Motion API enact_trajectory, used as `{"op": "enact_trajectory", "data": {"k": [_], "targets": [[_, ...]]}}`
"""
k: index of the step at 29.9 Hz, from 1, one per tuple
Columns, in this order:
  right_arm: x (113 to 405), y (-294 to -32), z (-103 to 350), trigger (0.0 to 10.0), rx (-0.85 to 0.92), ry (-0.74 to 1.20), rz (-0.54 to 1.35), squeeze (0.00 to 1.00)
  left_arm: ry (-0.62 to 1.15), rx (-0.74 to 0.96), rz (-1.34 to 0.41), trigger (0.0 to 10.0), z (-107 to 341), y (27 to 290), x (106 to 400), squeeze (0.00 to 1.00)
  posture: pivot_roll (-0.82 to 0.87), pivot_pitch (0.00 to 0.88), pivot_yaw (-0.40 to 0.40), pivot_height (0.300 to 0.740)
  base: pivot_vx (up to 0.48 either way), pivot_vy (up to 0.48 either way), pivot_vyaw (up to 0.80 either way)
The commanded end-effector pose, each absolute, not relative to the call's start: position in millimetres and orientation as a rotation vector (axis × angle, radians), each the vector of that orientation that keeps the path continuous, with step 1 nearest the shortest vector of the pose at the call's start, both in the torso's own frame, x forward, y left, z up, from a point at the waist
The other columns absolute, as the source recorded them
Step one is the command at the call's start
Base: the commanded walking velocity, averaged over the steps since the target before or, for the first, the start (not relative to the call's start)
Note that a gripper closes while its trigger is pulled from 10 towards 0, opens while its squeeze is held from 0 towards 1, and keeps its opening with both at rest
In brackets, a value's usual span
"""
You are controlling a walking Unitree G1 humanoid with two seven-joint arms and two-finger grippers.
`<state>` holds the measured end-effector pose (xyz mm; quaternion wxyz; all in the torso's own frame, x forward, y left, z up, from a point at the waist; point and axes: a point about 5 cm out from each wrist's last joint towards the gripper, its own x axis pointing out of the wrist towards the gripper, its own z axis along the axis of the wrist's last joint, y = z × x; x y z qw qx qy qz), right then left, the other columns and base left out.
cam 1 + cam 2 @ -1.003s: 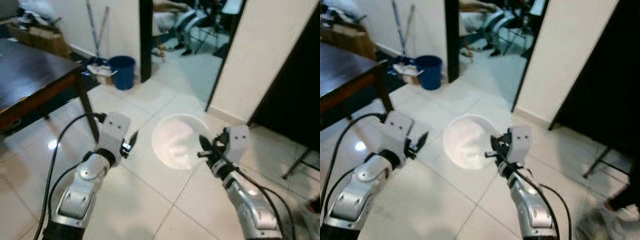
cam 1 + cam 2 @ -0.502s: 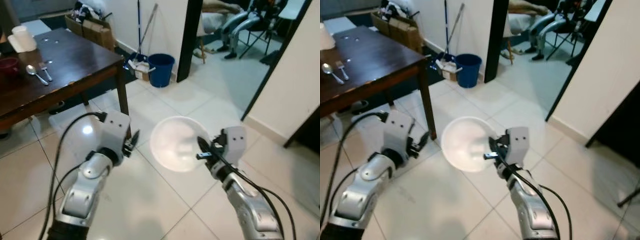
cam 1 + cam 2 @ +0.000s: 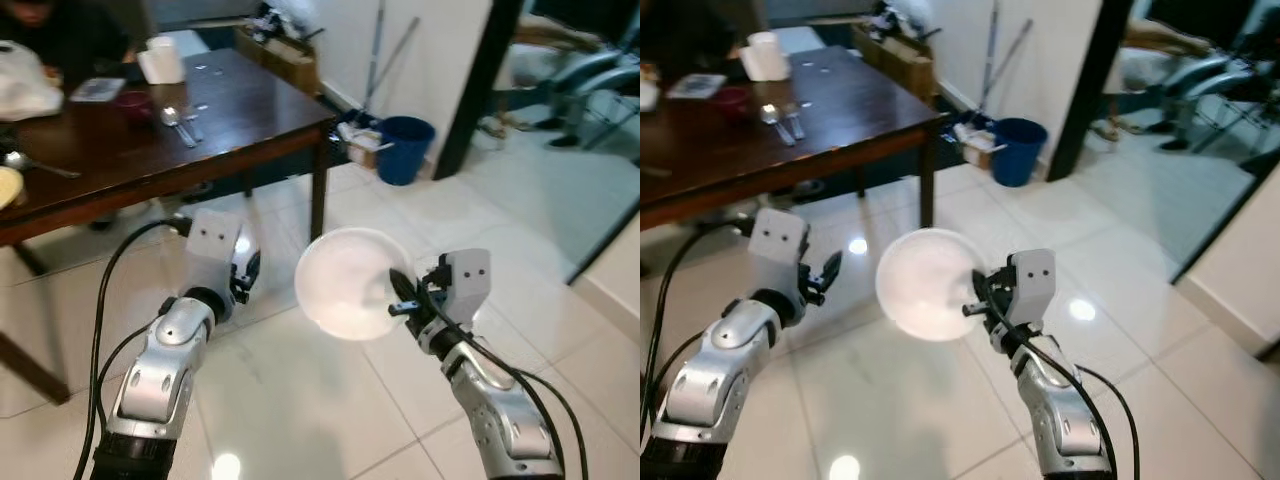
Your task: Setting the table
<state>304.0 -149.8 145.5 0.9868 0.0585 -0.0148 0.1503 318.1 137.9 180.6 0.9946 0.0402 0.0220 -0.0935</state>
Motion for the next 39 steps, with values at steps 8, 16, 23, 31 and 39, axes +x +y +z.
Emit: {"op": "enact_trajectory", "data": {"k": [8,16,23,31,39], "targets": [[305,-153,152,10.0,0.114,-0.05,0.293,0.13,0.016,0.022,-0.213,10.0,202,135,319,0.0,-0.02,0.0,0.043,0.74,0.0,0.0,0.74],[309,-158,163,10.0,0.131,-0.085,0.267,0.15,-0.079,0.049,-0.297,10.0,222,122,315,0.0,-0.03,0.0,0.045,0.74,0.0,0.0,0.74],[311,-165,175,10.0,0.177,-0.136,0.222,0.14,-0.129,0.108,-0.313,10.0,233,114,316,0.0,-0.03,0.0,0.049,0.74,0.0,0.0,0.74],[313,-191,210,10.0,0.386,-0.32,0.045,0.0,-0.24,0.145,-0.269,10.0,249,102,327,0.0,-0.05,0.0,0.058,0.74,0.24,0.0,0.08],[310,-193,209,10.0,0.367,-0.319,0.039,0.0,-0.266,0.148,-0.344,10.0,251,85,325,0.0,-0.07,0.0,0.07,0.74,0.48,0.0,0.0]]}}
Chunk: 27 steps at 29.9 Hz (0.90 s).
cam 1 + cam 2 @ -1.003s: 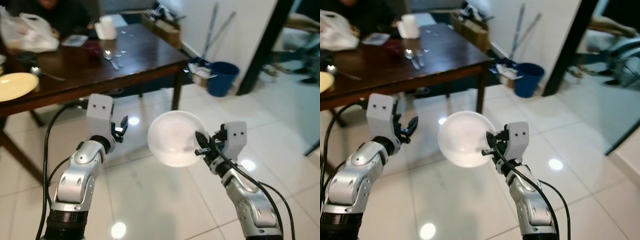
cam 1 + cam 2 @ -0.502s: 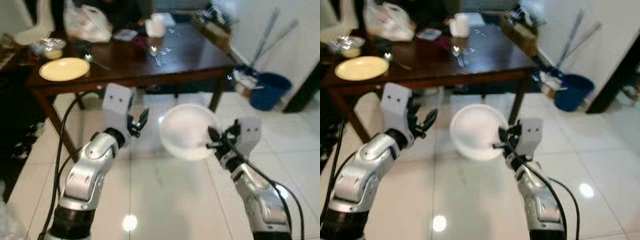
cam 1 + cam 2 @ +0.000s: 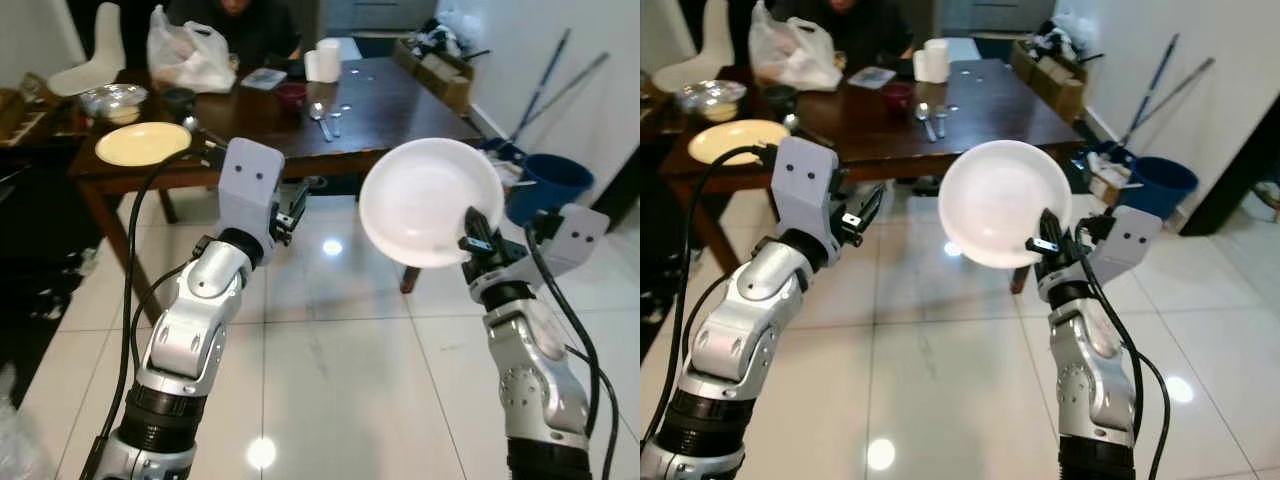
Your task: Setting the table
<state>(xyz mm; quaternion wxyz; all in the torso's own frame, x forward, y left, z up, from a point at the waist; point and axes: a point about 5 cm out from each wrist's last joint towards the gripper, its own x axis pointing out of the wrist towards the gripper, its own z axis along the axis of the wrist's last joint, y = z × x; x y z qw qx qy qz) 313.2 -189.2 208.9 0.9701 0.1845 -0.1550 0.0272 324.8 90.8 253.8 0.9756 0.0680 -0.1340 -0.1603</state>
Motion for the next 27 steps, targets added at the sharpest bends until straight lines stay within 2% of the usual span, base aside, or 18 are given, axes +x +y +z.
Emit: {"op": "enact_trajectory", "data": {"k": [1,27], "targets": [[310,-193,208,10.0,0.367,-0.317,0.039,0.0,-0.265,0.148,-0.348,10.0,250,85,324,0.0,-0.07,0.0,0.07,0.74,0.48,0.0,0.0],[308,-182,203,10.0,0.327,-0.283,0.137,0.0,-0.272,0.153,-0.352,10.0,245,83,326,0.0,-0.06,0.0,0.073,0.74,0.48,0.0,0.0]]}}
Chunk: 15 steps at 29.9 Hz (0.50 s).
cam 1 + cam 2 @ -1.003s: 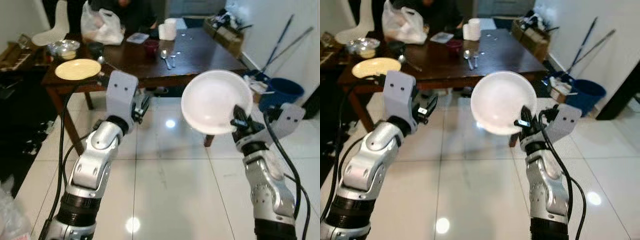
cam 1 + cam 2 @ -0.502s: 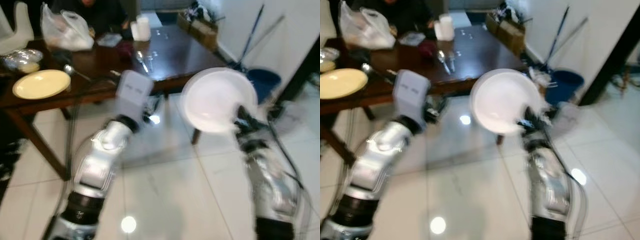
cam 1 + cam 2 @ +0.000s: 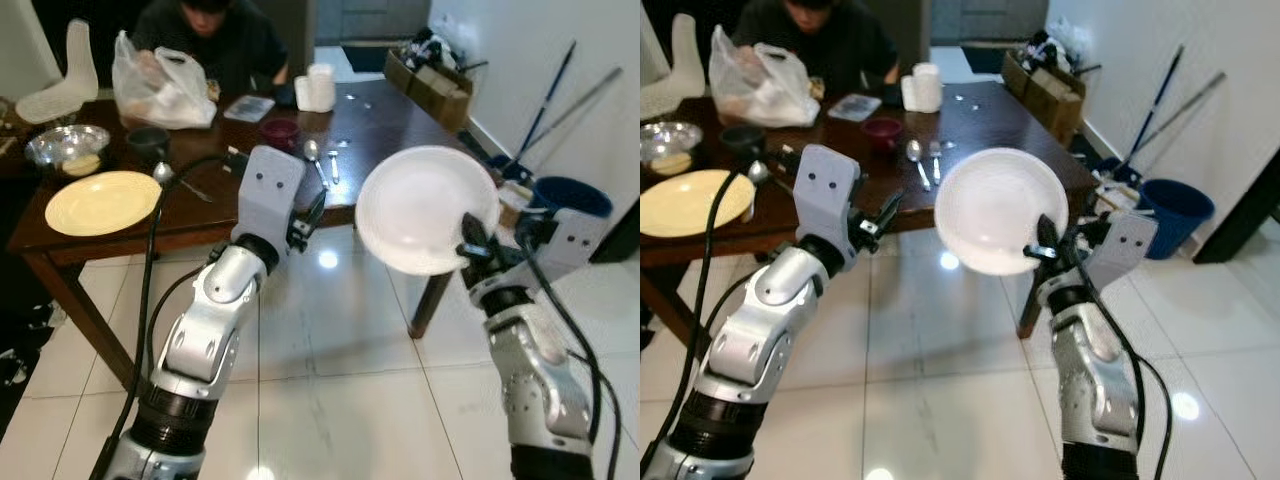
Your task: Setting the table
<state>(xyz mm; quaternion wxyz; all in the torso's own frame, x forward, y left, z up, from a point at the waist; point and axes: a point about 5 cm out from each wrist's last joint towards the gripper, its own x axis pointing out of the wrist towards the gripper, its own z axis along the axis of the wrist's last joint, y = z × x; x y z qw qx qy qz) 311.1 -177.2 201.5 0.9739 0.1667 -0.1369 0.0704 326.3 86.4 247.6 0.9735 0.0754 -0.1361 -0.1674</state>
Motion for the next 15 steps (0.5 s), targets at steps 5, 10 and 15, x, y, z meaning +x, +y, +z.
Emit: {"op": "enact_trajectory", "data": {"k": [5,10,15], "targets": [[307,-177,207,10.0,0.33,-0.294,0.187,0.0,-0.274,0.152,-0.352,10.0,246,82,326,0.0,-0.06,0.0,0.074,0.74,0.48,0.0,0.0],[305,-171,212,10.0,0.351,-0.307,0.256,0.0,-0.275,0.15,-0.352,10.0,246,82,326,0.0,-0.06,0.0,0.076,0.74,0.48,0.0,0.0],[302,-165,214,10.0,0.407,-0.297,0.325,0.0,-0.277,0.15,-0.354,10.0,246,82,326,0.0,-0.07,0.0,0.075,0.74,0.48,0.0,0.0]]}}
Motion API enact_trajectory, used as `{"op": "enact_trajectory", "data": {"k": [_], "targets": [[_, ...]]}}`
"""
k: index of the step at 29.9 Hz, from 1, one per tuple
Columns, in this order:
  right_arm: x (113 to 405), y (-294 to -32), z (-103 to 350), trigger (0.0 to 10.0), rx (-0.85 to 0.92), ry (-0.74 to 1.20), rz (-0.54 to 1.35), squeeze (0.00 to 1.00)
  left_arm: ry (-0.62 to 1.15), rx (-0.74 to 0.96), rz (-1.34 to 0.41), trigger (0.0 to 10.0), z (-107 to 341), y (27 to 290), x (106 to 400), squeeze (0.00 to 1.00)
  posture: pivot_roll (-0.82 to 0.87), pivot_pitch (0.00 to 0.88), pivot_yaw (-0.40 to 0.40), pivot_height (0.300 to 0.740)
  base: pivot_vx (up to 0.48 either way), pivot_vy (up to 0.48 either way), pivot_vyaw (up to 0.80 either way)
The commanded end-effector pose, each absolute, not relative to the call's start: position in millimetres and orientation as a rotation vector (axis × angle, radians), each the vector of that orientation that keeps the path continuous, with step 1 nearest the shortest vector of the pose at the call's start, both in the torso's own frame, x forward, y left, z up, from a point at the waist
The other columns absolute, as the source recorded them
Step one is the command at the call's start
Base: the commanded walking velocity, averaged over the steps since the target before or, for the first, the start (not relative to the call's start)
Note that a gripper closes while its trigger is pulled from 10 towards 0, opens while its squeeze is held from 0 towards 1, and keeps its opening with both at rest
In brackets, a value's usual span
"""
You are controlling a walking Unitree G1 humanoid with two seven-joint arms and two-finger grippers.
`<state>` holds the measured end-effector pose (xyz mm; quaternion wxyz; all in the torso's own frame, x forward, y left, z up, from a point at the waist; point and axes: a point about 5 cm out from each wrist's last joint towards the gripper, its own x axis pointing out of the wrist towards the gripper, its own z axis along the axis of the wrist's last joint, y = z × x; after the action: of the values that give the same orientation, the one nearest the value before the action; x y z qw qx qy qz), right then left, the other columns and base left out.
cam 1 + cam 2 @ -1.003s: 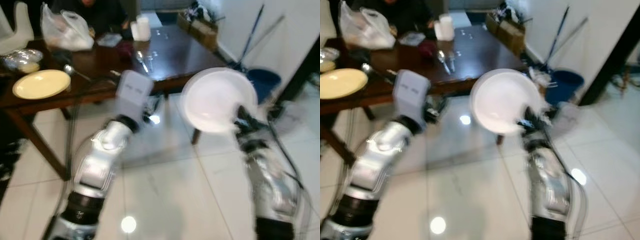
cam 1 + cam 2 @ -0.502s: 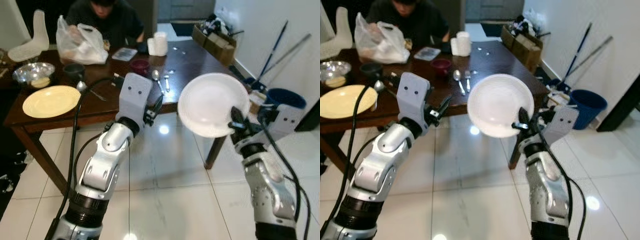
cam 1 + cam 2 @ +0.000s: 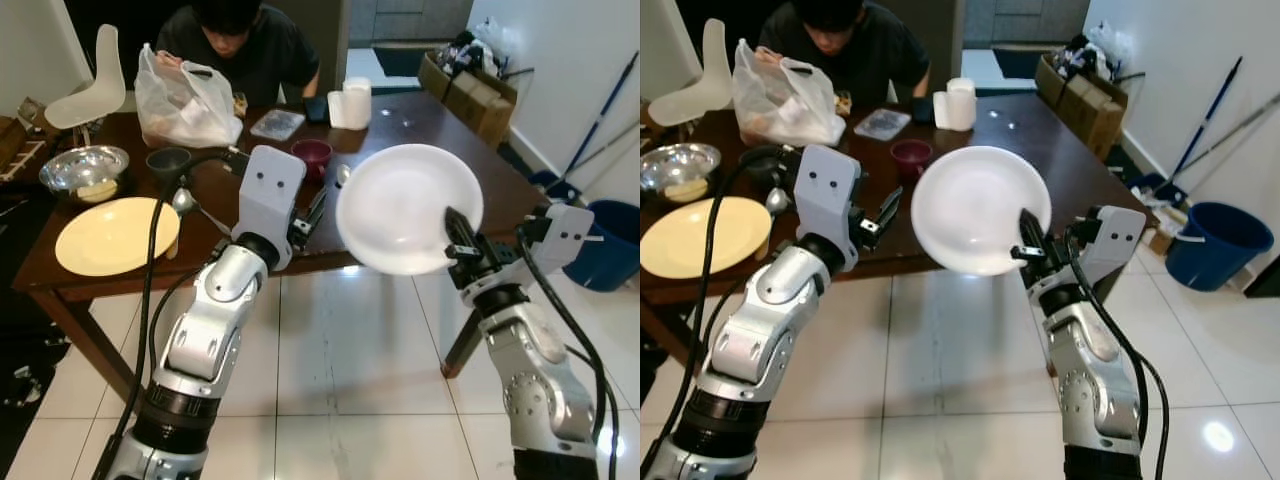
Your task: Setting the table
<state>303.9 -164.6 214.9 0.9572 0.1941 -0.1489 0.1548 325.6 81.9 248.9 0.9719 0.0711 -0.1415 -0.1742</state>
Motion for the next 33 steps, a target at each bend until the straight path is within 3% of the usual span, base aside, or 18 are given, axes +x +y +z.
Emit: {"op": "enact_trajectory", "data": {"k": [1,12,19,28,33], "targets": [[300,-162,211,10.0,0.426,-0.272,0.355,0.0,-0.279,0.151,-0.357,10.0,246,81,326,0.0,-0.07,0.0,0.075,0.74,0.48,0.0,0.0],[299,-166,195,10.0,0.432,-0.166,0.371,0.0,-0.282,0.158,-0.359,10.0,246,80,326,0.0,-0.07,0.0,0.075,0.74,0.48,0.0,0.0],[289,-157,187,10.0,0.474,-0.094,0.477,0.0,-0.291,0.168,-0.356,10.0,246,81,326,0.0,-0.07,0.0,0.073,0.74,0.48,0.0,0.0],[273,-161,163,10.0,0.341,0.051,0.541,0.0,-0.307,0.174,-0.353,10.0,247,88,325,0.0,-0.08,0.0,0.072,0.74,0.475,0.0,0.0],[267,-163,155,10.0,0.342,0.1,0.567,0.0,-0.315,0.171,-0.364,10.0,249,95,323,0.0,-0.08,0.0,0.074,0.74,0.0,0.0,0.0]]}}
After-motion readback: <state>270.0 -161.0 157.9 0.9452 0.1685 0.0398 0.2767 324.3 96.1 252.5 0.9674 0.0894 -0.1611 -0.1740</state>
